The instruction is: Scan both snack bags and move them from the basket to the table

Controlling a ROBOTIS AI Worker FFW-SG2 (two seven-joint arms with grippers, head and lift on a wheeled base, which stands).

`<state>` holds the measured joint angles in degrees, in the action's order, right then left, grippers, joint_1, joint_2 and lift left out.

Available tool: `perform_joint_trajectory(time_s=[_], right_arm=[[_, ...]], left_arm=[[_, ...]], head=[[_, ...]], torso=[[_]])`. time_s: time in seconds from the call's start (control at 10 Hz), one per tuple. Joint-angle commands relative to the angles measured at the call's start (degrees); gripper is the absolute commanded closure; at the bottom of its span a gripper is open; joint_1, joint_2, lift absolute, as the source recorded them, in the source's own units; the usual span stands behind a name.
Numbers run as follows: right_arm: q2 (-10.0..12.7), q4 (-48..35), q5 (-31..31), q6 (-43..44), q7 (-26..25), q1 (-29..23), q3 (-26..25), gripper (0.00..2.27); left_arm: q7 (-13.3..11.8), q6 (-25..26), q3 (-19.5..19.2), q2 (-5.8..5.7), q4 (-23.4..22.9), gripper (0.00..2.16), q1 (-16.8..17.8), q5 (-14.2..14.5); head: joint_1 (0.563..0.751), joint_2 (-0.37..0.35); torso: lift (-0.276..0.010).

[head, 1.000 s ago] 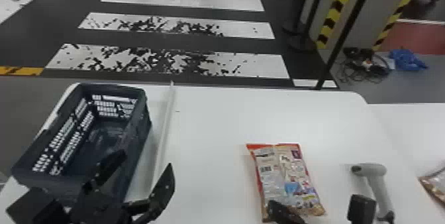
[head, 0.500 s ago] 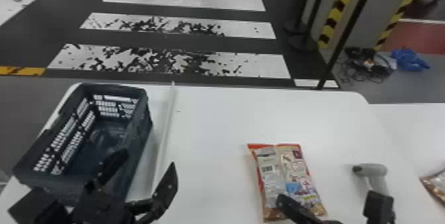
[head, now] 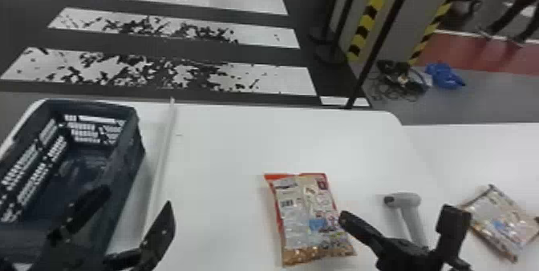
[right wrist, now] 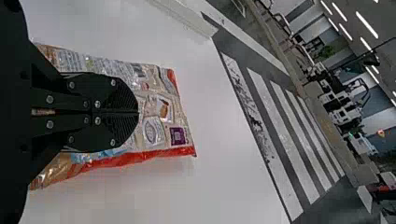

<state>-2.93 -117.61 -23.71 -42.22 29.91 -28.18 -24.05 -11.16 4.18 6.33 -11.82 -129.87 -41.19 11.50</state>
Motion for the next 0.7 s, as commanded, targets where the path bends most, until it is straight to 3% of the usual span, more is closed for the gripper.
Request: perform_joint_trajectory(time_s=[0.0, 0.3, 0.6], right_arm=[[-1.20, 2.83, 0.95, 0.42, 0.07, 1.37, -1.00, 2.26], [-1.38, 6.08, 2.27, 3.58, 0.59, 1.55, -0.74, 2.26], [-1.47, 7.22, 2.62, 4.46, 1.21, 1.46, -0.83, 2.26]], left_arm=[[0.00, 0.00, -0.35, -0.13, 0.05, 0.03, -0.03, 0.10], [0.09, 0.17, -2.90, -0.48, 0.49, 0.03, -0.29, 0.46], [0.18, -0.70, -5.36, -0.48, 0.93, 0.03, -0.99, 1.51]], head=[[0.695, -0.253], [0.695, -0.275], [0.695, -0.244]], torso=[[-0.098], [-0.098], [-0.098]])
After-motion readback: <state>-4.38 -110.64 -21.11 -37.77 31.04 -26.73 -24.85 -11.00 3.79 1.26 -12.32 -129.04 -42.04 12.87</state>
